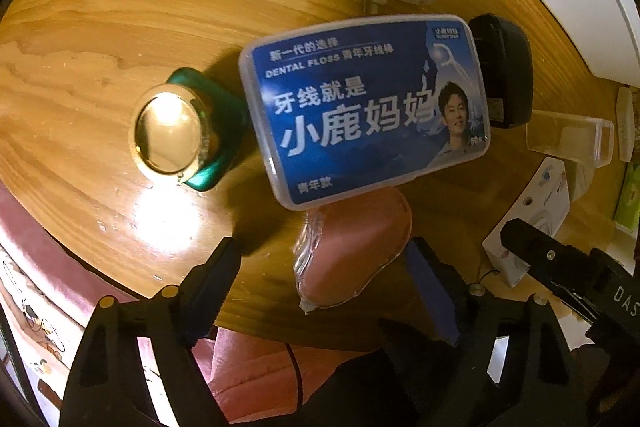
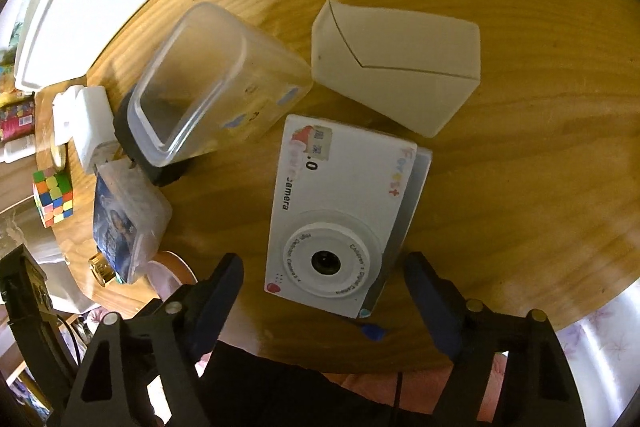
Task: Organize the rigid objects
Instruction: 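Lower the left tool onto the pink puff while the right tool approaches the white toy box, then close the right tool on the white toy box while the left tool grips the pink puff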
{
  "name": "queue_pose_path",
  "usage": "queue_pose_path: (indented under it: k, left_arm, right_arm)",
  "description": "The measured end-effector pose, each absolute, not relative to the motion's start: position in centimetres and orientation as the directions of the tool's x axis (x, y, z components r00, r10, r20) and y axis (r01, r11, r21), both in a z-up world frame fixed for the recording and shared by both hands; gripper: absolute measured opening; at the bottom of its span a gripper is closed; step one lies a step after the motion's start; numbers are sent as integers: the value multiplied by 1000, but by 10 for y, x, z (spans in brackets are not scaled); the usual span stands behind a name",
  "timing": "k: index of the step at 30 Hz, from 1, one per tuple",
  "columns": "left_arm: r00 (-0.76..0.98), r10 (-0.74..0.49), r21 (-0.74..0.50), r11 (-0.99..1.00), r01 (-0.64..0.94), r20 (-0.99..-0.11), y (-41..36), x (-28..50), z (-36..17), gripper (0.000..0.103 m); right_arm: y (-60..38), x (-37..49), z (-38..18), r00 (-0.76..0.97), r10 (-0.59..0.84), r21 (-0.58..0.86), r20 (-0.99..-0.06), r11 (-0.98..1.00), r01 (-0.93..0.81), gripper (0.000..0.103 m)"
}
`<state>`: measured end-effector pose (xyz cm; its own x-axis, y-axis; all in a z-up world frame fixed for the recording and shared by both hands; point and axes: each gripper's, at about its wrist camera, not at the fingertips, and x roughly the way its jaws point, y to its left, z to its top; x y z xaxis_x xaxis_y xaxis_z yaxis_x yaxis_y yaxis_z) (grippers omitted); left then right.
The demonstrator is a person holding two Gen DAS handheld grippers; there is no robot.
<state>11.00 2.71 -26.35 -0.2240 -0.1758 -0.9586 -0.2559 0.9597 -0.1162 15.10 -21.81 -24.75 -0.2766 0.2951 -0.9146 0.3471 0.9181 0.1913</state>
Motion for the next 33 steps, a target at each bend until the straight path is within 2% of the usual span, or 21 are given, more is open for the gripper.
queue_pose_path:
  k: [6,10,13,15,16,33]
  left_arm:
    - [-211,-155,-103,965,-240,-965,28,109,-264,80]
    - [-198,-155,-107,966,-234,-968,27,114,-257,70]
    - [-196,-152,-104,966,-235,-969,27,121,-254,66]
    - [-194,-141,-93,967,-236,-971,26,120,-255,60]
    - [-192,-135,-87,968,-237,-972,25,122,-253,54]
    - [-189,-123,-92,982,-165,-974,2,102,-248,53]
  right_arm:
    - [-217,151,-247,-280,260,167,-924,934,317,78]
    - [-214,152,-242,-272,242,154,-931,939,308,70]
    - [-214,152,-240,-266,240,156,-933,940,303,69]
    - [-213,151,-239,-261,242,159,-934,940,303,68]
    - [-212,151,-238,-256,246,165,-935,940,300,66]
    - [-210,131,-228,-177,264,199,-948,927,318,62]
